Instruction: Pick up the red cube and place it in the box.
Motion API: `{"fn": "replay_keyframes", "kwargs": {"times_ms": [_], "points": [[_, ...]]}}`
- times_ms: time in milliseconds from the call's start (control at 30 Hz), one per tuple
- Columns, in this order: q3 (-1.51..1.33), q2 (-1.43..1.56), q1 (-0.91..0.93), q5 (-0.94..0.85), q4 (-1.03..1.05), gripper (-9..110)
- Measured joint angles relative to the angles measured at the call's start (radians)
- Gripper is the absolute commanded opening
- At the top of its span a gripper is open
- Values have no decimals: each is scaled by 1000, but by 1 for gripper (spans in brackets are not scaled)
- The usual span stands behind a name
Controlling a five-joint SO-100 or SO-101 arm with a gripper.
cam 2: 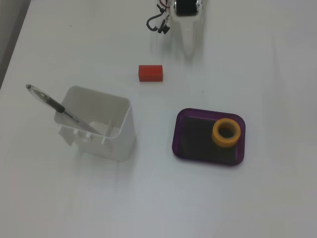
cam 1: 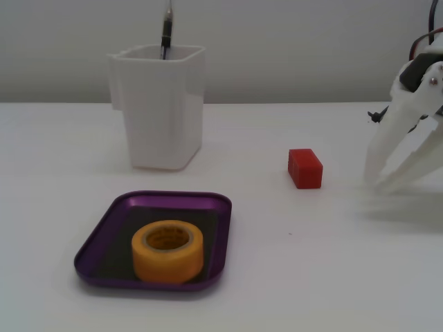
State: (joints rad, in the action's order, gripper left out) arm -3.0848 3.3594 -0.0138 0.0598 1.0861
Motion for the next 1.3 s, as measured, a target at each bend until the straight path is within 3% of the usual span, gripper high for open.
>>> {"fn": "replay_keyframes", "kwargs": {"times_ms": [333,667,867,1067,1300], "points": [[11,0,-3,0,0,0],[261,0,-2,-2,0,1],[440,-81,144,-35,0,2],[661,-535,268,-192,2,15],[919,-1100,318,-245,78,30]]}}
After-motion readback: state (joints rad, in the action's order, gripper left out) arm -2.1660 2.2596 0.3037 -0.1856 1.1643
